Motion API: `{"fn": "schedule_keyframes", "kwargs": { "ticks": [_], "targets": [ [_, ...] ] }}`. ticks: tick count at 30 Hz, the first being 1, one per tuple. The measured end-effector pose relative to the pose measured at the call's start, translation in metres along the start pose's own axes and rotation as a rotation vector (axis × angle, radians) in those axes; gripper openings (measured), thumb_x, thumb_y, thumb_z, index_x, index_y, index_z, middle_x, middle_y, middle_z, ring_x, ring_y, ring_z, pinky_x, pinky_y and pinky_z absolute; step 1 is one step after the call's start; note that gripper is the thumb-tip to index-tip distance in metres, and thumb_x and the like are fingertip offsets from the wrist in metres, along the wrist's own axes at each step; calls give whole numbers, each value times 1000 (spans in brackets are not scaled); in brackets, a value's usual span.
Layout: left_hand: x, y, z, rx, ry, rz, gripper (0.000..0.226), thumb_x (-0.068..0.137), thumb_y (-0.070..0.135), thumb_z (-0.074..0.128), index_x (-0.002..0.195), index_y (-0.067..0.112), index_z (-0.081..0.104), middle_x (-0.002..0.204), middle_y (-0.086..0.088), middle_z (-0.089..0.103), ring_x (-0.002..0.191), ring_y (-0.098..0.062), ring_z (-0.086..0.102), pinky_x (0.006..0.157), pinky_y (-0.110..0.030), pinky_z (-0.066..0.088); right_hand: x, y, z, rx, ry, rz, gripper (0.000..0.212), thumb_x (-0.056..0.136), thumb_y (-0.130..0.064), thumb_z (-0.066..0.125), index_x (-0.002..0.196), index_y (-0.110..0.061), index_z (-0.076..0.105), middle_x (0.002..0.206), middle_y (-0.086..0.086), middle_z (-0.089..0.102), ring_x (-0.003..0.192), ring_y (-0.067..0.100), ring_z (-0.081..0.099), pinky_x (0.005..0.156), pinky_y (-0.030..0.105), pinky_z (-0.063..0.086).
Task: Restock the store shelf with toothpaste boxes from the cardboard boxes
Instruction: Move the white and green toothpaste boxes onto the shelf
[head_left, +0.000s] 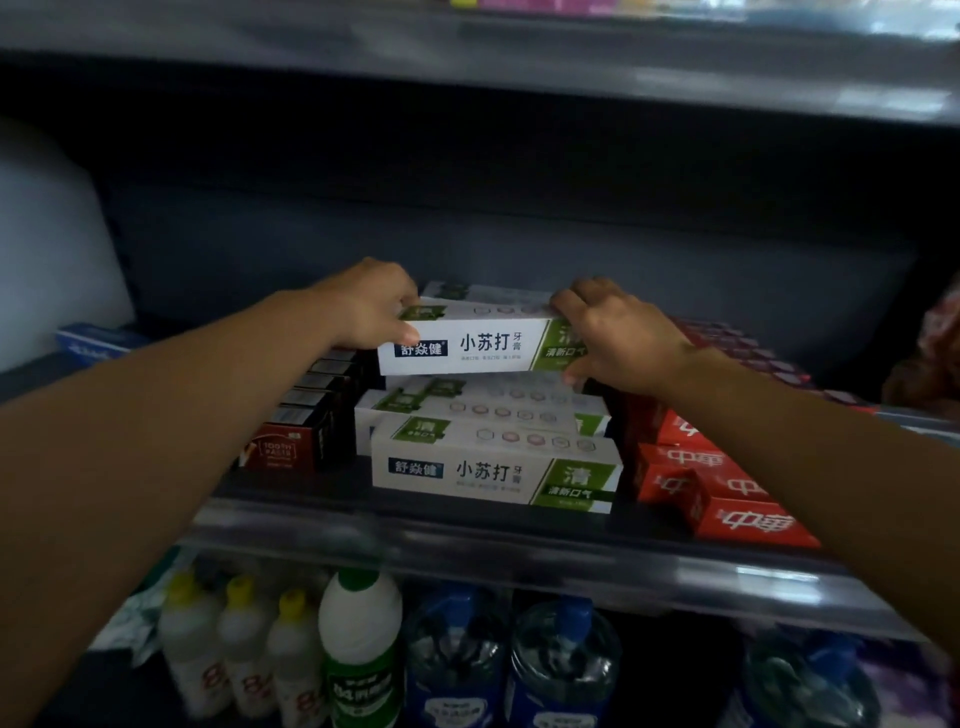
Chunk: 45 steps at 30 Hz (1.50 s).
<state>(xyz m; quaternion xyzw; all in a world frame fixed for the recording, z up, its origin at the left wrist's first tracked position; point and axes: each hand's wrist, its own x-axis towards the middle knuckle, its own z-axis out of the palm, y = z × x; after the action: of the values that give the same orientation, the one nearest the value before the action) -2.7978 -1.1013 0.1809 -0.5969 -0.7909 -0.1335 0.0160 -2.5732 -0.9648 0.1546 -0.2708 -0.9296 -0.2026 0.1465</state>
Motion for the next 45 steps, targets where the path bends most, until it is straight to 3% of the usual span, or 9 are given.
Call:
{"fn": "schedule_keyframes", "kwargs": {
  "ticks": [13,19,24,31,33,35,38,42,45],
  "targets": [
    [79,-29,30,-29,-30,145,38,86,22,70,120,6,63,118,-12,61,105,-27,57,89,-34,47,32,5,38,-15,-75,148,79,72,-34,80,135,-11,39,127,11,46,119,27,40,88,43,47],
    [96,-43,49,-39,-47,162,30,84,22,71,111,10,68,104,-7,64,90,-22,56,74,-27,41,48,5,54,23,-182,147,74,77,-27,76,139,-14,38,132,9,45,123,26,43,94,39,44],
    [101,-50,45,-63,8,142,54,78,22,78,127,10,60,127,-9,59,114,-26,56,96,-34,45,60,12,53,44,-186,136,61,82,-23,71,137,-19,43,126,5,48,115,23,49,93,40,46],
    [116,-56,46,-5,81,162,29,75,8,79,102,8,72,103,-8,66,92,-21,59,75,-24,40,66,17,65,27,-165,162,54,89,-21,62,139,-18,42,130,7,48,117,25,50,95,42,46],
    [120,-56,49,44,93,174,11,77,9,77,85,7,71,94,-9,64,90,-26,60,72,-24,39,68,19,67,3,-158,160,53,88,-22,62,138,-18,43,129,7,48,115,26,51,94,42,47],
    [122,-57,50,75,94,189,14,78,9,76,71,9,64,85,-8,60,88,-27,60,69,-24,38,71,19,67,-5,-156,164,50,88,-22,63,135,-18,47,126,6,49,113,25,51,92,42,48],
    [123,-56,48,99,87,200,7,78,8,75,77,8,69,83,-7,61,83,-24,58,68,-24,37,75,19,67,6,-170,175,46,87,-21,63,131,-17,50,123,6,50,110,25,52,92,42,48],
    [124,-54,50,126,87,200,35,80,3,71,54,12,49,63,-3,47,71,-23,50,63,-24,33,76,19,68,9,-170,186,40,88,-21,63,126,-16,52,121,7,51,109,26,53,89,43,49],
    [125,-55,53,127,94,197,9,82,1,66,73,1,66,78,-10,57,81,-28,57,65,-26,39,76,19,68,7,-163,187,39,88,-21,62,126,-16,52,120,6,51,108,25,53,88,39,48]
  ]
}}
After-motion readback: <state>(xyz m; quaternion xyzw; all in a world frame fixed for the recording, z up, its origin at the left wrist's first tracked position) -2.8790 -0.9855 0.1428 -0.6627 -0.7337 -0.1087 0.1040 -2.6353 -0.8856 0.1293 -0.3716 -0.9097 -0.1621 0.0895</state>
